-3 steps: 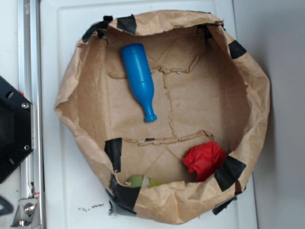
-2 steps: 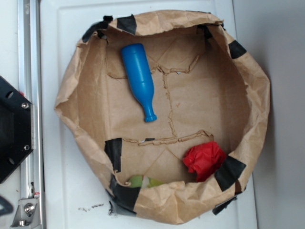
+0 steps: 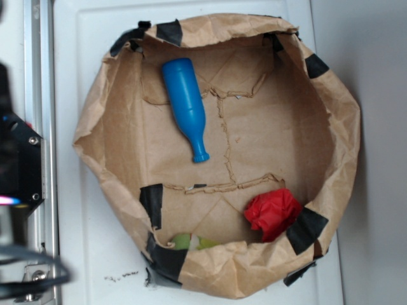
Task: Grab the blue bottle.
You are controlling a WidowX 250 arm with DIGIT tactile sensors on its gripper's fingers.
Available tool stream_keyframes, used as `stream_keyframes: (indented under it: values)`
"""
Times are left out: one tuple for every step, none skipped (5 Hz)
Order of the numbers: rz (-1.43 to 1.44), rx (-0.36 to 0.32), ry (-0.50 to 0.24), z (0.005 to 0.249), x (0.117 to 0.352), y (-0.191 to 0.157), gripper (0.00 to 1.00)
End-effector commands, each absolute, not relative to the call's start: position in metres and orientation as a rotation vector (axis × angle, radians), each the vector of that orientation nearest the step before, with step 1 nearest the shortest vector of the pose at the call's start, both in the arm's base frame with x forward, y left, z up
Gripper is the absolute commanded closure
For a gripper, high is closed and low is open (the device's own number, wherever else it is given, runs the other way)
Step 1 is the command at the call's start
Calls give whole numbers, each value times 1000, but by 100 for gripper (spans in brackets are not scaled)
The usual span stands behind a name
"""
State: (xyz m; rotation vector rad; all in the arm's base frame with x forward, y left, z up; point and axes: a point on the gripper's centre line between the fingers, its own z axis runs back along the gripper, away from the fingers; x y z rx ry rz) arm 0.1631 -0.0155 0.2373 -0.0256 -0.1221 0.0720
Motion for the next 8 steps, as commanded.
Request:
stream_keyframes:
  values:
    - [95,8,-171,238,196,-19,0]
    - [97,-9,-166,227,180,-23,0]
    - [82,-21,-149,218,175,-28,0]
    - [160,-45,-152,215,177,-29,0]
    - [174,-62,-116,211,180,-31,0]
    - [27,-80,-98,208,190,-29,0]
    - [-142,-48,-77,196,204,-21,0]
    - [-284,7,-87,185,214,-4,0]
